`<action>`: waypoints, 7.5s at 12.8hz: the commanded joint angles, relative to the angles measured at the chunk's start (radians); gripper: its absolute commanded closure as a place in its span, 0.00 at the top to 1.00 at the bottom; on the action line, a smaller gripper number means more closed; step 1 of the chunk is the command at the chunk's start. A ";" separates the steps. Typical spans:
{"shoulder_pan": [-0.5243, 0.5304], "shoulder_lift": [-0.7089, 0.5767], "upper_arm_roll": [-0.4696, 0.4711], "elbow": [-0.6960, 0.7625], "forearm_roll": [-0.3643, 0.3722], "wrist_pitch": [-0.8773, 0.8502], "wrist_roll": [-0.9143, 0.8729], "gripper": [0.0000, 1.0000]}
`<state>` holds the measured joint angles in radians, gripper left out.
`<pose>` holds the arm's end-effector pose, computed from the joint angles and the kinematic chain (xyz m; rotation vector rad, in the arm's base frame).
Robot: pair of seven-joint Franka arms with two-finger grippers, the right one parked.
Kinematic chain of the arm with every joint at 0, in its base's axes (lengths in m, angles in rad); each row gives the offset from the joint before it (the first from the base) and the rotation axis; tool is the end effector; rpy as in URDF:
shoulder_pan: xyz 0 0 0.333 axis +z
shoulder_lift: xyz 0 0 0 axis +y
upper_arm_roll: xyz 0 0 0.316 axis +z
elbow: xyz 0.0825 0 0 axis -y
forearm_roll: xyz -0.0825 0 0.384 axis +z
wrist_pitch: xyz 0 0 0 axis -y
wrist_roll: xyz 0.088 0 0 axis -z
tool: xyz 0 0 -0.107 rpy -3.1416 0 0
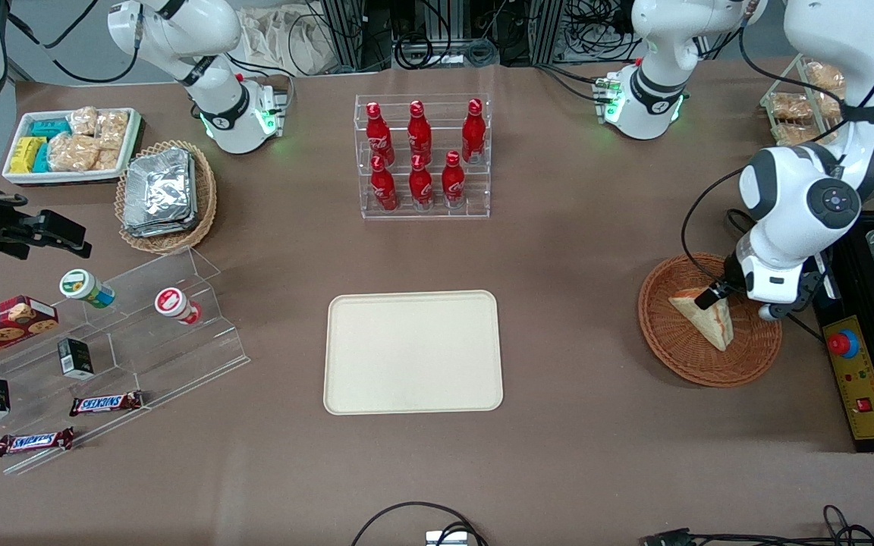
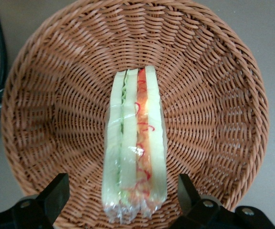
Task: Place sandwich from basket to tray
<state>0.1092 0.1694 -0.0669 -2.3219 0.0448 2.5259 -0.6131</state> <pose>0.5240 0.0215 0.2712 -2.9866 -0.9574 -0.0597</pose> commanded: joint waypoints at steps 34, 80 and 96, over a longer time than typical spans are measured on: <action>-0.083 0.189 -0.619 0.545 0.303 -0.403 -0.230 0.20; 0.191 0.173 -0.603 0.918 0.287 -0.900 -0.024 1.00; -0.008 -0.134 -0.137 0.813 0.055 -0.992 0.584 1.00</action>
<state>0.1497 0.1520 -0.2759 -1.3997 0.1299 1.5230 -0.0717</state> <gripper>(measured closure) 0.000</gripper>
